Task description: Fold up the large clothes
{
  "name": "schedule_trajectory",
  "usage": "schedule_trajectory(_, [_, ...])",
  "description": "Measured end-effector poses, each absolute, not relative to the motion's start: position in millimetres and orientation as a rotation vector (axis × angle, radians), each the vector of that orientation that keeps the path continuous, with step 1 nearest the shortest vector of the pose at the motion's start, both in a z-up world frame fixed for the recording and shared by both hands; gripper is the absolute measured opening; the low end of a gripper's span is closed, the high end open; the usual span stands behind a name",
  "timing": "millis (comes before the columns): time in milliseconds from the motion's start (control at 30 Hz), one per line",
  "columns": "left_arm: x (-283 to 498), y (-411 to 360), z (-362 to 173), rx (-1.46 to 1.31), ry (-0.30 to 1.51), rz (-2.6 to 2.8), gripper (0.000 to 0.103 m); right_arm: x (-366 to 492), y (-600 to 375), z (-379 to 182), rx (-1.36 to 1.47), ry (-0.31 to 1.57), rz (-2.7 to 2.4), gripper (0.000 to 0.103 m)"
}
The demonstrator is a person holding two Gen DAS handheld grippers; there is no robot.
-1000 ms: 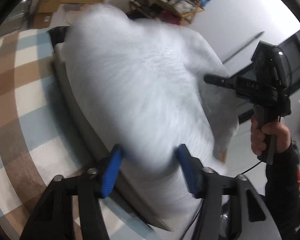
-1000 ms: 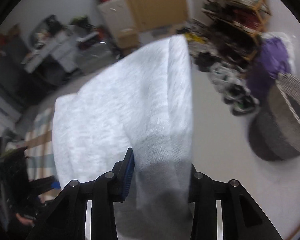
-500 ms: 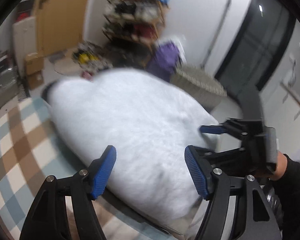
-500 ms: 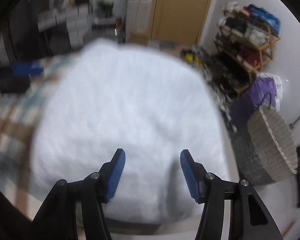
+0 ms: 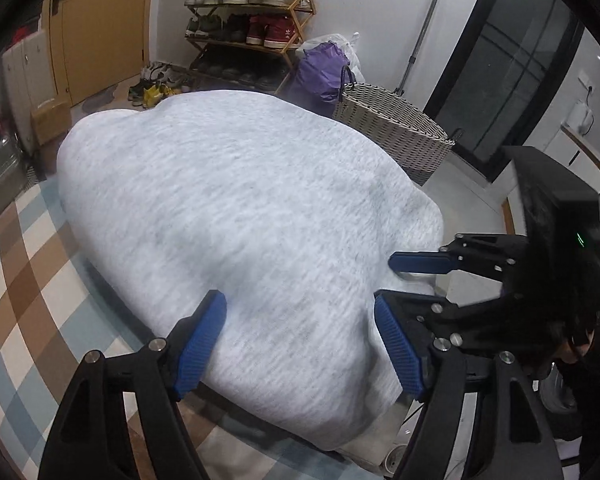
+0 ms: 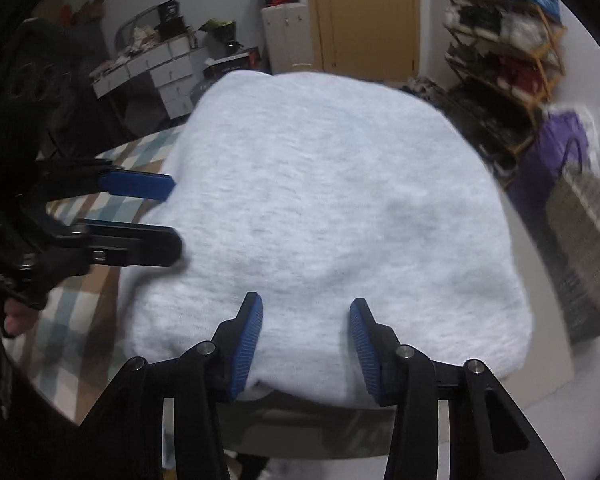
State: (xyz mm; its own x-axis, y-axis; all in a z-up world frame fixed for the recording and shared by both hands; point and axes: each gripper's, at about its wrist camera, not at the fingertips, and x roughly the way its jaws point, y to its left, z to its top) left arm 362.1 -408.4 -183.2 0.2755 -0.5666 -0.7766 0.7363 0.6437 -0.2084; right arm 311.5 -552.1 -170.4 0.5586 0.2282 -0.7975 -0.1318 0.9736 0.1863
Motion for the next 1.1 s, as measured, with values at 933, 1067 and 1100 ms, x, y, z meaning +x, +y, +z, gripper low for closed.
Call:
schedule_trajectory(933, [361,-314,-180,-0.003,0.892,-0.756,0.072,496,-563,-131,0.031,1.085,0.012,0.043])
schedule_trajectory(1067, [354,-310,-170,-0.023,0.848,-0.746,0.072,434,-608,-146,0.213,1.130,-0.011,0.043])
schedule_trajectory(1100, [350,-311,-167,-0.017,0.829,-0.734,0.073,421,-609,-153,0.179,1.134,-0.034,0.043])
